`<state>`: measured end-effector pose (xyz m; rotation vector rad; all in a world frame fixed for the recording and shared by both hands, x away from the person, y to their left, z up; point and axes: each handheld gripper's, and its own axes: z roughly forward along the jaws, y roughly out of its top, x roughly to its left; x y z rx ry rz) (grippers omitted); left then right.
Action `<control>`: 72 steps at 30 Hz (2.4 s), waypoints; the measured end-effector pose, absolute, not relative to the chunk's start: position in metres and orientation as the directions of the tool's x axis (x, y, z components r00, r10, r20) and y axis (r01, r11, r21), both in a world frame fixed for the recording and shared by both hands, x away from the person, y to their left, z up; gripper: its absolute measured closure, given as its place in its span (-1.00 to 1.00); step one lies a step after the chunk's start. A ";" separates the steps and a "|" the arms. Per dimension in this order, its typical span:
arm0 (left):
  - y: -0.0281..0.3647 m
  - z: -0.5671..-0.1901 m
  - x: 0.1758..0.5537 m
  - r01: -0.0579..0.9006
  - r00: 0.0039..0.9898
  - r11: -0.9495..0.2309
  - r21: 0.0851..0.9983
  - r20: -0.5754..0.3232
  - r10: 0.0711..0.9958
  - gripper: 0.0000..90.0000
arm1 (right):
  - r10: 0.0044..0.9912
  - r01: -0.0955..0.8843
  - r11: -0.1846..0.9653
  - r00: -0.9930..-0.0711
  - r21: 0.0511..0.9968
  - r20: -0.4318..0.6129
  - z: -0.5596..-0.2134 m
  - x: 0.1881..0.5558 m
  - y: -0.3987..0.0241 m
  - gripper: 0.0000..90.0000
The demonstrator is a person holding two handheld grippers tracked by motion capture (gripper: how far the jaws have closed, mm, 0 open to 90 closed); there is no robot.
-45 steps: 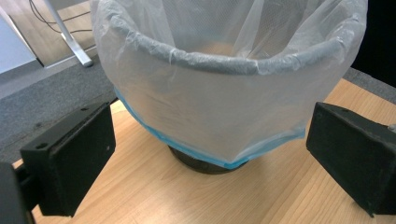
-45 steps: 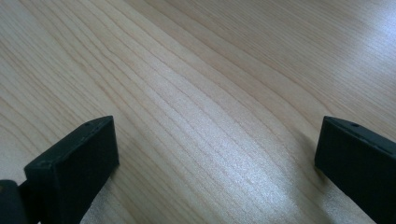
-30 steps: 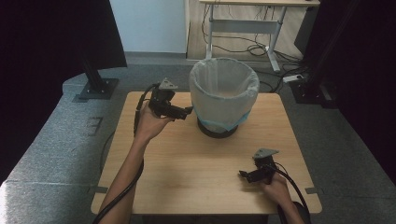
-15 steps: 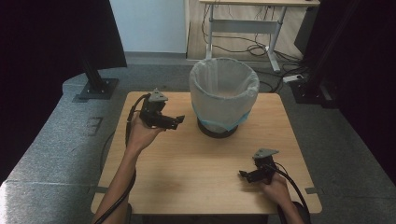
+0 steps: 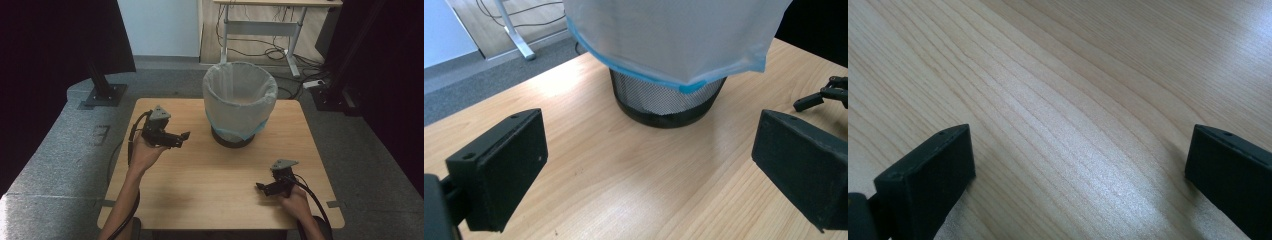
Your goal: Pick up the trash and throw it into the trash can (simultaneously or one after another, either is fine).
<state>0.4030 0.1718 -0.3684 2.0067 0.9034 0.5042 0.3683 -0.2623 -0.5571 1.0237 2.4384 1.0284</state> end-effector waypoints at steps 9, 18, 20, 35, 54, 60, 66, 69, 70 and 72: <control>0.181 -0.383 0.397 0.419 0.648 -0.366 0.831 0.009 0.762 -0.97 | 0.716 0.497 0.486 -0.698 0.719 -0.002 -0.557 0.368 -0.262 -1.00; 0.190 -0.396 0.391 0.427 0.636 -0.346 0.835 -0.005 0.772 -0.96 | 0.715 0.496 0.486 -0.699 0.719 -0.002 -0.557 0.368 -0.262 -1.00; 0.191 -0.398 0.391 0.430 0.634 -0.344 0.835 -0.008 0.773 -0.96 | 0.716 0.498 0.485 -0.698 0.718 0.000 -0.557 0.368 -0.262 -1.00; 0.202 -0.425 0.385 0.448 0.622 -0.329 0.831 -0.026 0.783 -0.96 | 0.715 0.496 0.486 -0.699 0.719 -0.001 -0.557 0.368 -0.262 -1.00; 0.212 -0.465 0.377 0.472 0.612 -0.286 0.834 -0.077 0.787 -0.95 | 0.720 0.500 0.483 -0.694 0.719 -0.001 -0.557 0.368 -0.262 -1.00; 0.210 -0.479 0.375 0.482 0.610 -0.294 0.825 -0.075 0.789 -0.95 | 0.721 0.501 0.481 -0.693 0.719 0.000 -0.557 0.367 -0.262 -1.00; 0.208 -0.490 0.374 0.487 0.612 -0.303 0.819 -0.072 0.788 -0.95 | 0.722 0.501 0.481 -0.692 0.719 -0.001 -0.557 0.367 -0.262 -1.00; 0.207 -0.495 0.374 0.490 0.612 -0.302 0.818 -0.077 0.787 -0.95 | 0.722 0.501 0.481 -0.692 0.720 -0.001 -0.557 0.367 -0.262 -1.00; 0.207 -0.497 0.374 0.492 0.613 -0.303 0.816 -0.078 0.786 -0.95 | 0.722 0.501 0.481 -0.692 0.719 -0.001 -0.557 0.367 -0.262 -1.00; 0.206 -0.500 0.373 0.493 0.616 -0.309 0.813 -0.076 0.784 -0.95 | 0.722 0.501 0.481 -0.692 0.720 -0.001 -0.557 0.367 -0.262 -1.00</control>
